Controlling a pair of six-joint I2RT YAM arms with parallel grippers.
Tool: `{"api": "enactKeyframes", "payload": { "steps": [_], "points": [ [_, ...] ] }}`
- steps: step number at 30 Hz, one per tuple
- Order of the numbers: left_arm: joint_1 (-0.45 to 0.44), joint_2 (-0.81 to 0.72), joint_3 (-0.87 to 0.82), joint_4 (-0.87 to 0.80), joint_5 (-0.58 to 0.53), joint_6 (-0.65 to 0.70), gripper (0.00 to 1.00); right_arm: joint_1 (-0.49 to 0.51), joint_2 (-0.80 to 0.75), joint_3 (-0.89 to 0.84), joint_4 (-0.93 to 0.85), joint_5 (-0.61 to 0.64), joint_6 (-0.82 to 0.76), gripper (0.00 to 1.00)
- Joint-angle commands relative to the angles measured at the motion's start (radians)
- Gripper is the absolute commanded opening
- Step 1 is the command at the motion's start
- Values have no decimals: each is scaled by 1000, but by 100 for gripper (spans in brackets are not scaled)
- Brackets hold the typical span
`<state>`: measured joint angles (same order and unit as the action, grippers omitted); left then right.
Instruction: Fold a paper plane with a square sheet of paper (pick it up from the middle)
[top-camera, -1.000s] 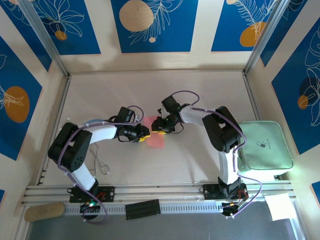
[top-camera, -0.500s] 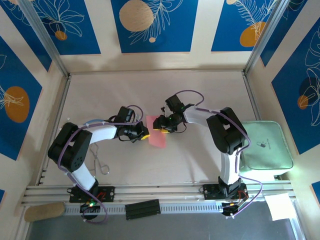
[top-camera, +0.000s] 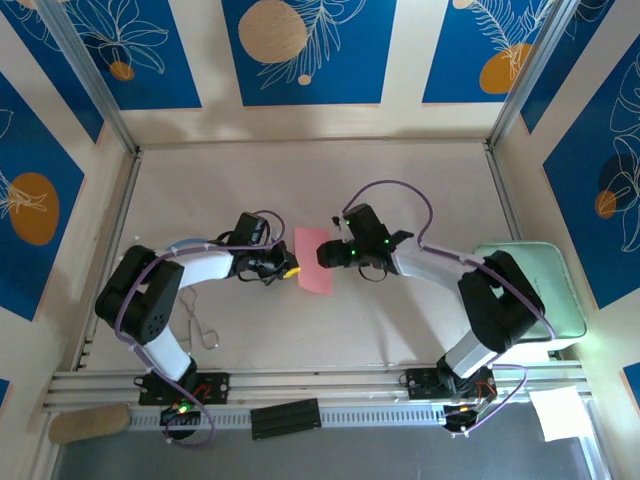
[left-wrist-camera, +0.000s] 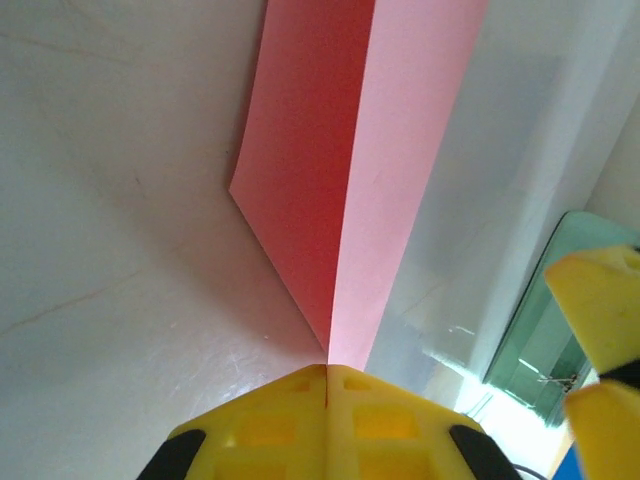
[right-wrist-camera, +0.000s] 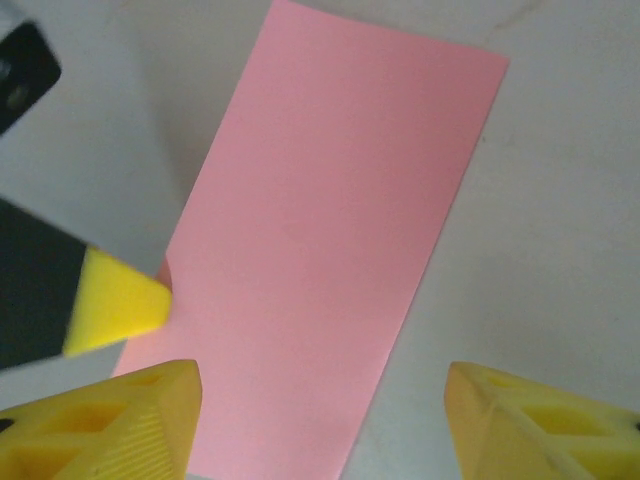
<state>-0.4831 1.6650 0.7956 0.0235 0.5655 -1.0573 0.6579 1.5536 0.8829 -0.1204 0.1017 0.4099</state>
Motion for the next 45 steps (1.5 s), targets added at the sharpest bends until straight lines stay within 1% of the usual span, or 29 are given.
{"api": "enactKeyframes", "payload": {
  "steps": [1,8,9,10,11,18,21,26,29,31,36,41,45],
  "points": [
    [-8,-45,-6,14,15,-41,0,43,-83,-54,115,153,-167,67],
    [-8,-43,15,-1,17,-58,0,124,-151,-169,257,73,-321,71],
    [-8,-42,19,0,18,-60,0,137,-148,-182,272,68,-344,79],
    [-8,-41,21,-2,19,-59,0,150,-144,-197,296,60,-379,85],
    [-9,-41,23,-3,18,-61,0,166,-139,-213,318,63,-409,86],
    [-9,-41,27,-9,18,-61,0,268,-62,-232,405,143,-551,82],
    [-9,-42,25,-11,17,-65,0,291,-11,-227,450,191,-574,81],
    [-10,-41,25,-9,15,-67,0,294,42,-233,535,277,-599,79],
    [-11,-39,25,-8,13,-68,0,296,51,-236,552,293,-625,76],
    [-11,-35,24,-8,14,-67,0,298,49,-238,547,294,-638,69],
    [-11,-33,23,-7,9,-67,0,301,24,-262,549,288,-639,59],
    [-10,-27,19,-2,9,-71,0,301,10,-266,535,280,-635,43],
    [-12,-27,17,1,9,-70,0,301,11,-258,530,261,-624,34]
  ]
}}
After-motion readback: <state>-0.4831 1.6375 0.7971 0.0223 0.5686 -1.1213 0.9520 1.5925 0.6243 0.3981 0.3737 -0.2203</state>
